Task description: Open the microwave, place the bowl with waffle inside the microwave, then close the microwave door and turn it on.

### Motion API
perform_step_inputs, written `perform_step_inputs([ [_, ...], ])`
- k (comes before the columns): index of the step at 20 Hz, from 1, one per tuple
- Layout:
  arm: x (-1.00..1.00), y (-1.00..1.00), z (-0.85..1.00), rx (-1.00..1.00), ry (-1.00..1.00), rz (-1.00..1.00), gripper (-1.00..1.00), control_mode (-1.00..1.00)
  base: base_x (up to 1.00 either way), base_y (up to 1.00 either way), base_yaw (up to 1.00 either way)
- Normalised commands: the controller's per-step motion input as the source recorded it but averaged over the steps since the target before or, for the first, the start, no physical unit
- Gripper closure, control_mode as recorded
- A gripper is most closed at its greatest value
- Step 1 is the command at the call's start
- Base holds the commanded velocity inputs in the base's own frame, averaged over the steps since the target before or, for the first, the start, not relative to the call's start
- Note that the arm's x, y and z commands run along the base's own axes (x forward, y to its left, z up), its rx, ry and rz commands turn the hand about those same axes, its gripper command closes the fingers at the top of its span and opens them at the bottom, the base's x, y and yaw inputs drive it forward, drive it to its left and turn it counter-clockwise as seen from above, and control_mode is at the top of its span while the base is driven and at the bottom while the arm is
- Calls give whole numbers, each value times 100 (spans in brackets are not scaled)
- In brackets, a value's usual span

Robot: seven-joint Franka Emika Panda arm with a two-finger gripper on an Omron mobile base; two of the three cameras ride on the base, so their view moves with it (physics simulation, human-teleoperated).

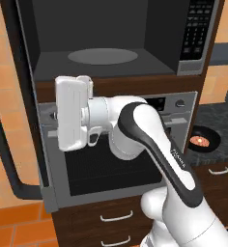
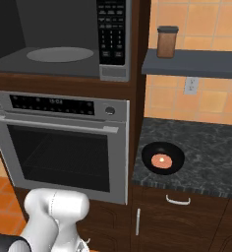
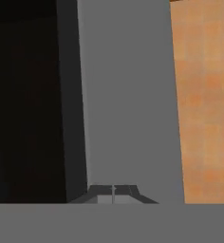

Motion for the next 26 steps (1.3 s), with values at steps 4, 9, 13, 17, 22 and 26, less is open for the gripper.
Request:
perform_step_inputs([
  [4,27,67,-11,-10,0,-2,100,-100,0,0,0],
  [9,-24,-24,1,0,-8,-4,100,-100,0,0,0],
  [13,-32,-95,16,0,0,-2,100,-100,0,0,0],
  [17,-22,-87,2,-7,0,-1,100,-100,0,0,0],
  [22,-25,-84,0,-25,0,-7,100,-100,0,0,0],
  [26,-28,-100,0,-25,0,-14,100,-100,0,0,0],
])
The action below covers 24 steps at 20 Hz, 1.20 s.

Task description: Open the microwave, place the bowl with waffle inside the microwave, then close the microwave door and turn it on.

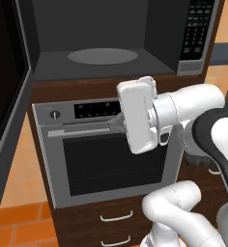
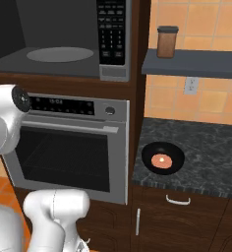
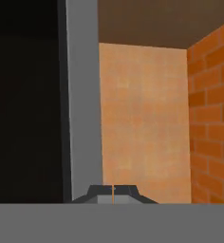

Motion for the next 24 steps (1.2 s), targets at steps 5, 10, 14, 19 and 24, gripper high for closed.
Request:
perform_step_inputs([
  [5,-24,-100,-2,-27,-4,-16,100,-100,0,0,0],
  [10,-21,-100,-2,-26,-3,-17,100,-100,0,0,0],
  [14,-10,-100,0,-26,0,-21,100,-100,0,0,0],
  [19,-2,-100,-7,-18,-3,-17,100,-100,0,0,0],
  [24,0,-100,-11,-6,-7,-8,100,-100,0,0,0],
])
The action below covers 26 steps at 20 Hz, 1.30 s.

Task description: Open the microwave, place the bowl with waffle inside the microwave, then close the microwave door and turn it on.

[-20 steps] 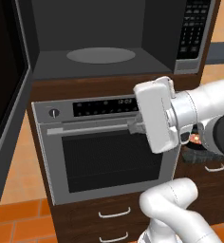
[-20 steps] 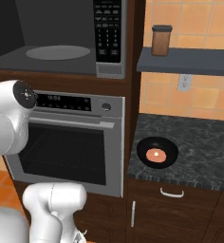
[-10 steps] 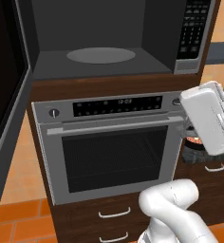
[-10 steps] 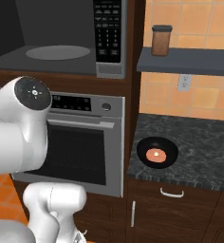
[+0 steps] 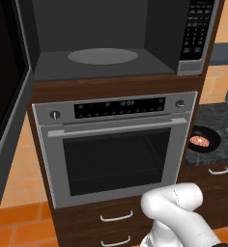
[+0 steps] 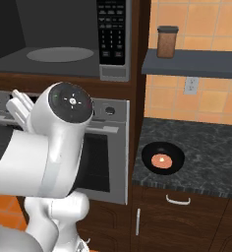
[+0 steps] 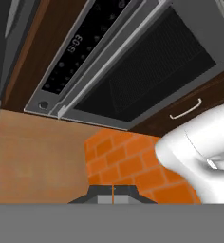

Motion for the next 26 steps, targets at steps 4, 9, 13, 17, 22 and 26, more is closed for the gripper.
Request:
perform_step_inputs([
  [4,2,-100,-23,0,-2,-4,100,-100,0,0,0],
  [9,21,-95,-40,-3,-2,-6,-100,-100,0,0,0],
  [13,76,-95,-43,1,0,0,-100,-100,0,0,0],
  [17,86,-98,-37,10,-2,7,-100,-100,0,0,0],
  [22,94,-81,-51,9,3,13,-100,-100,0,0,0],
  [26,84,-62,-69,6,1,11,-100,-100,0,0,0],
])
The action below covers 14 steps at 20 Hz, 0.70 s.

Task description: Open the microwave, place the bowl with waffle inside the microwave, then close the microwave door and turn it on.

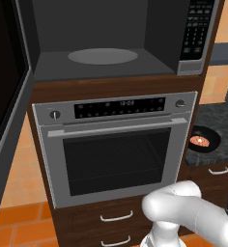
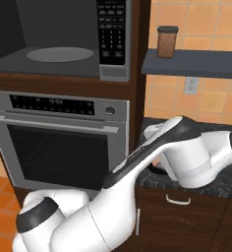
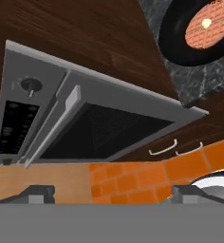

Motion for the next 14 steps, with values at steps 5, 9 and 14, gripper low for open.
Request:
perform_step_inputs([
  [5,81,-27,-76,3,4,7,-100,-100,0,0,0],
  [9,66,-8,-80,1,8,4,-100,-100,0,0,0],
  [14,45,-29,-63,2,4,5,-100,-100,0,0,0],
])
